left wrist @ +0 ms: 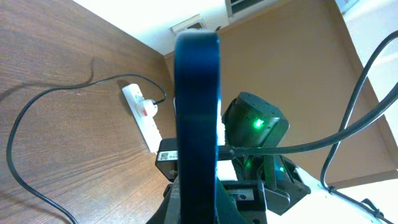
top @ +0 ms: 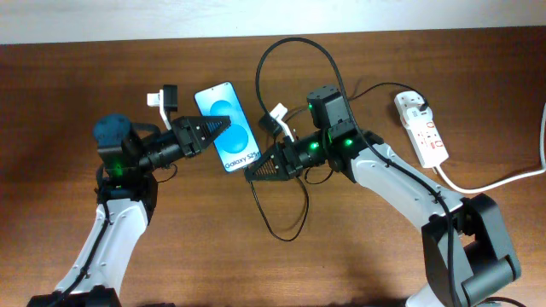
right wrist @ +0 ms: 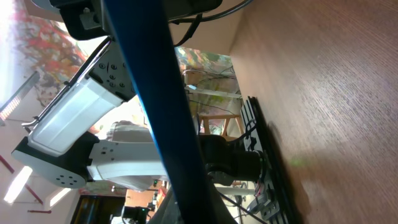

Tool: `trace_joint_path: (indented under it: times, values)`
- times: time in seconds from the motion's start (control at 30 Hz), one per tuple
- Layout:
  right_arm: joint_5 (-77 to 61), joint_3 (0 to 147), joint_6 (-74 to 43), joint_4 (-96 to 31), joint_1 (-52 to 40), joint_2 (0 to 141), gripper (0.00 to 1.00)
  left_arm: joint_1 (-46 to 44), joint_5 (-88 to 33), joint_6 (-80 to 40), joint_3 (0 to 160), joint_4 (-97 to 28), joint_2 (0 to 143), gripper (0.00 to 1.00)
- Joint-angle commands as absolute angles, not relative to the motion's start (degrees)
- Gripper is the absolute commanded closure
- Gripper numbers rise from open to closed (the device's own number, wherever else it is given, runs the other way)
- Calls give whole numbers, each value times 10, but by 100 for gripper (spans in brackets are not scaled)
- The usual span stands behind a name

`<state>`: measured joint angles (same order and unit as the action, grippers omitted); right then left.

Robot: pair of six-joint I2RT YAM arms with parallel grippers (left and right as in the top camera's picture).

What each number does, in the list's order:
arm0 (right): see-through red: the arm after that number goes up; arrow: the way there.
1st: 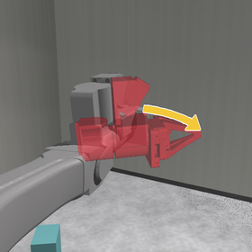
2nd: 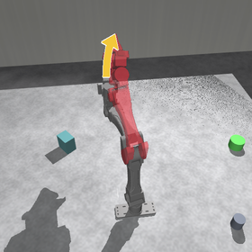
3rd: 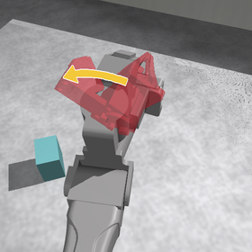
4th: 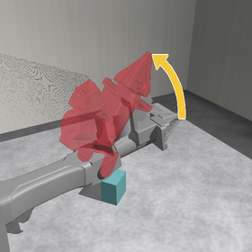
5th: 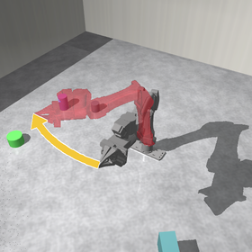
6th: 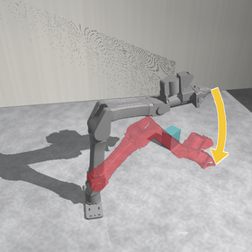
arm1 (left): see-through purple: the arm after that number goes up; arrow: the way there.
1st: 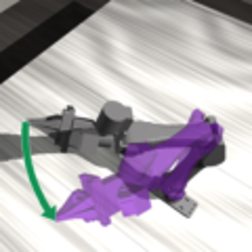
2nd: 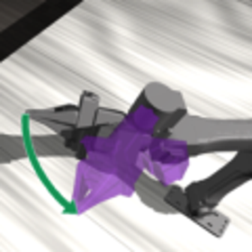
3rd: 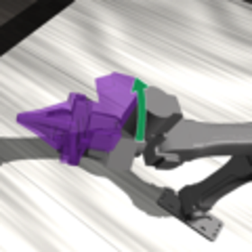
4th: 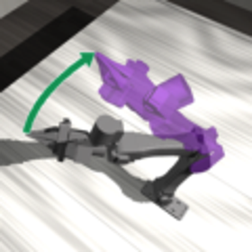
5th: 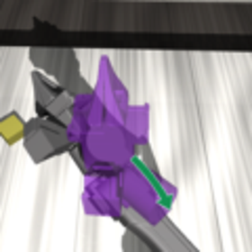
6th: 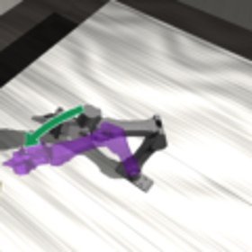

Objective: Plug charger to phone and switch on socket
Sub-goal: 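Open the right gripper and pull it away from the plugged phone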

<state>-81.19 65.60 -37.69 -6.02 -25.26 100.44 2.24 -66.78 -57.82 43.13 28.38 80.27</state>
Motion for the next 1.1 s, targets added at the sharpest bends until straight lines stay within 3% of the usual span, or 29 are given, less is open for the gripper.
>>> trace_joint_path:
  times: [0.0,0.17,0.3,0.47,0.53,0.7,0.93,1.07]
  values:
    - [-698,724,-395,-25,-225,995,96,-53,-902,-569,388,261,798,100]
    - [-698,723,-379,-56,-225,996,92,-41,-891,-592,376,279,798,100]
    - [-691,723,-333,-122,-225,996,89,22,-868,-773,376,429,798,100]
    - [-686,723,-317,-157,-225,996,78,28,-855,-781,376,446,798,100]
    - [-686,723,-308,-159,-225,996,72,28,-862,-720,376,446,798,100]
    - [-678,723,-178,-172,-208,996,58,28,-902,-416,376,445,798,100]
    - [-602,723,-163,-187,-136,996,56,28,-902,-351,376,427,798,100]
    - [-540,723,-99,-323,-128,996,56,28,-870,-371,376,366,798,100]
